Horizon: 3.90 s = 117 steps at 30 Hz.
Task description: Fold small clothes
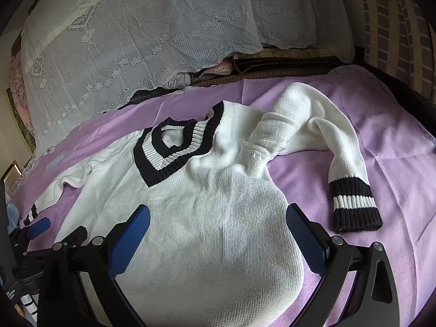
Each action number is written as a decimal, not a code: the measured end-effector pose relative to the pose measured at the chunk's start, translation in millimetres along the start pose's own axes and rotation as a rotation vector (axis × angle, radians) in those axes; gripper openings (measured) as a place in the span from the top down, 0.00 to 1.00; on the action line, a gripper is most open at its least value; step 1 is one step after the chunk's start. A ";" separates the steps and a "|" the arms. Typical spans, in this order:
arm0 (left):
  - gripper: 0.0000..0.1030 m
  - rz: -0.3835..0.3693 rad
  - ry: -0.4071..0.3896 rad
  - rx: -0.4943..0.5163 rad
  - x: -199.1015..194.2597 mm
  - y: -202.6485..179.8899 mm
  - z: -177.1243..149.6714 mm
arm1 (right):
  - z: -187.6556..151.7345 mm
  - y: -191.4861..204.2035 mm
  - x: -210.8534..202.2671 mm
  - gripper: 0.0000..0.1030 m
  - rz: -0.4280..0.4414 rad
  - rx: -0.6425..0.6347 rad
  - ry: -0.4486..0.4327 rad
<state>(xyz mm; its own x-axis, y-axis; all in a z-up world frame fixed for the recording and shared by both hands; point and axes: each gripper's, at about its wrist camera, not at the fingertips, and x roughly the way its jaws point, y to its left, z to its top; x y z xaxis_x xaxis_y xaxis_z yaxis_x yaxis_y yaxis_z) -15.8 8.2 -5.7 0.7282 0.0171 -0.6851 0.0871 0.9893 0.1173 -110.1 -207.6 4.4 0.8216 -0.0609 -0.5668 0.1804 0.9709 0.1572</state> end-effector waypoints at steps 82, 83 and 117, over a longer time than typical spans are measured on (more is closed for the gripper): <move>0.79 -0.601 0.203 -0.153 -63.2 73.6 -70.9 | -54.6 -52.2 -90.6 0.91 0.509 0.072 0.191; 0.79 -0.591 0.192 -0.125 -73.1 72.9 -69.8 | -54.5 -58.4 -97.1 0.92 0.511 0.086 0.200; 0.78 -0.430 0.198 0.022 -82.2 58.8 -122.2 | -110.2 -55.5 -90.2 0.89 0.358 0.029 0.372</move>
<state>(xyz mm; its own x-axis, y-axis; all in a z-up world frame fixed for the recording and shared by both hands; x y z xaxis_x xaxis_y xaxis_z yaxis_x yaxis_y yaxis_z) -153.6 82.7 -30.3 0.4793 -0.3637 -0.7987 0.3677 0.9096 -0.1935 -253.8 -230.5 -42.3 0.5878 0.3659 -0.7215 -0.0580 0.9086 0.4136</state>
